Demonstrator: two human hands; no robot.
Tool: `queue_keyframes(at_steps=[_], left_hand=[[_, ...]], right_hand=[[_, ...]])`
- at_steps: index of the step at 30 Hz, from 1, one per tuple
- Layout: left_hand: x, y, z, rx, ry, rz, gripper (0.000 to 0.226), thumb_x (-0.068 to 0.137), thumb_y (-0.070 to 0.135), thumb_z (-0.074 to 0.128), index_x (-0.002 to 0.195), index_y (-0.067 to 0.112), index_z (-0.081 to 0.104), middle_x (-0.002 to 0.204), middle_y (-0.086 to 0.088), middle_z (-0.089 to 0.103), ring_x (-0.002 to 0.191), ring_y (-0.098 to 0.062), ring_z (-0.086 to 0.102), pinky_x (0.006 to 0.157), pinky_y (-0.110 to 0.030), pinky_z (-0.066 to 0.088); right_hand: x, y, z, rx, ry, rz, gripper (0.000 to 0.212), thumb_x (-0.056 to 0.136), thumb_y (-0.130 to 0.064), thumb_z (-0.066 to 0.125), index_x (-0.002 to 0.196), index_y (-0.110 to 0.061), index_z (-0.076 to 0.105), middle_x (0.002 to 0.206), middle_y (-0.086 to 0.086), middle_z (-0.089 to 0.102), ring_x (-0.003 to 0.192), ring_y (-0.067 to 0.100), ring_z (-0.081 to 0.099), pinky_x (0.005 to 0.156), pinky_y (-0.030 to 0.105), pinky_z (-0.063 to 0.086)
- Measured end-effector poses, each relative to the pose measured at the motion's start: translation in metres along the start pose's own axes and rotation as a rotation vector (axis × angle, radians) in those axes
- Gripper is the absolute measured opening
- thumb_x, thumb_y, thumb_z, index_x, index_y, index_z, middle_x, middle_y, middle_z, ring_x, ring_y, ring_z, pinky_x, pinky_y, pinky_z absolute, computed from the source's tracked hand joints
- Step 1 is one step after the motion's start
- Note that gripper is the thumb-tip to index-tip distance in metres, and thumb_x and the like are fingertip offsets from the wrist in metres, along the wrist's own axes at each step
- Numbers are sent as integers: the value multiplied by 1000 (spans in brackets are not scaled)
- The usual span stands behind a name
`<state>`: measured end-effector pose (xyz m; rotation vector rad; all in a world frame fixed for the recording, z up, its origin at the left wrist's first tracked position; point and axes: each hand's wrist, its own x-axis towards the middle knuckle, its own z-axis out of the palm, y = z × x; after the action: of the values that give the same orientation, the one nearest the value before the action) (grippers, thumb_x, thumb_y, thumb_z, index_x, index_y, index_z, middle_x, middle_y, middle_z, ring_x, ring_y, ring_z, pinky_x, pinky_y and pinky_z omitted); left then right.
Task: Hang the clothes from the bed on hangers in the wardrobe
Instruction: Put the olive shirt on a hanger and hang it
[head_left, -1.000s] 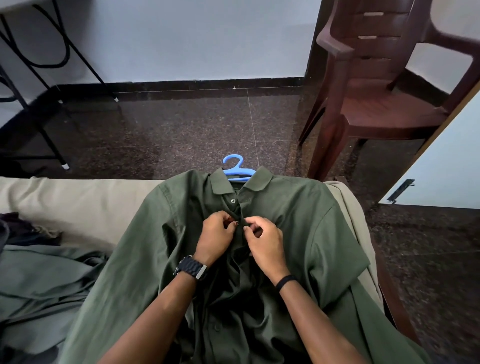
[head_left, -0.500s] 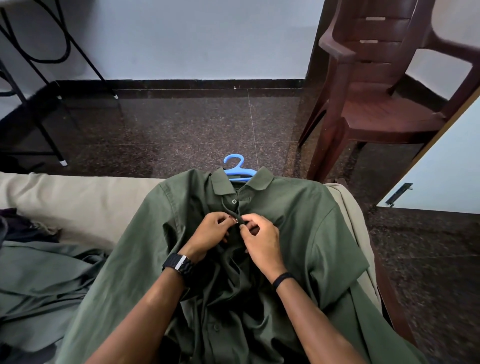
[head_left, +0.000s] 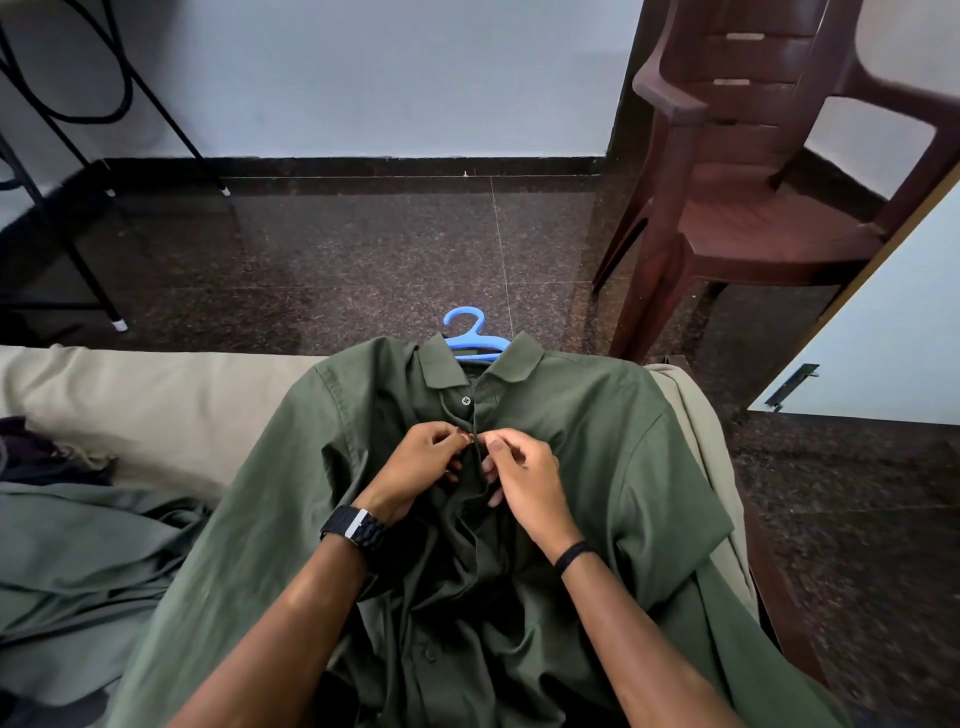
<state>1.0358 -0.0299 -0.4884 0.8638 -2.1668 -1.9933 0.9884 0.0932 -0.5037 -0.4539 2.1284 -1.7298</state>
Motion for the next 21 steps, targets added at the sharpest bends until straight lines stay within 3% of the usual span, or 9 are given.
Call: queue_keyframes(at_steps=[7,12,15,17,19,21], left_hand=[[-5,-3,2,-61,-38,64,18,96,3,52,81,7,61,72,-5,62,61,-8,57,62,-19,48],[-6,-5,3,-208,-43,26,25,100,8,46,80,7,61,66,0,64,61,-7,61,61,-16,51],[-8,-5,6,-135,-16,46,23,98,19,53,80,7,63,60,6,61,59,-3,57,60,-15,50],[-9,-5,8,-89,40,74,20,96,16,57,84,3,65,68,-1,63,65,-9,59,60,-16,50],[-8,-6,11,-53,116,89,20,95,12,57,85,-3,66,72,-9,63,69,-14,59,62,-22,51],[-7,-6,15,-16,180,99,21,95,10,56,87,-8,66,76,-16,64,72,-20,57,69,-36,52]], right_hand=[[8,-4,-1,45,-20,86,10,89,-9,61,82,-12,66,62,2,59,46,7,58,37,23,46],[10,-6,3,-24,8,79,13,86,-10,64,75,-17,63,61,1,60,45,6,60,33,21,44],[9,-6,4,-64,14,47,19,85,-13,66,71,-24,59,58,-3,59,45,6,58,32,19,42],[8,-6,4,-65,7,35,20,86,-13,66,71,-25,59,59,-3,59,45,5,58,32,19,41],[8,-5,2,-72,2,22,22,87,-12,66,71,-26,60,61,-2,60,48,5,59,32,18,41],[8,-6,0,-84,7,16,22,87,-11,66,71,-25,61,63,-1,60,51,6,59,33,18,41]])
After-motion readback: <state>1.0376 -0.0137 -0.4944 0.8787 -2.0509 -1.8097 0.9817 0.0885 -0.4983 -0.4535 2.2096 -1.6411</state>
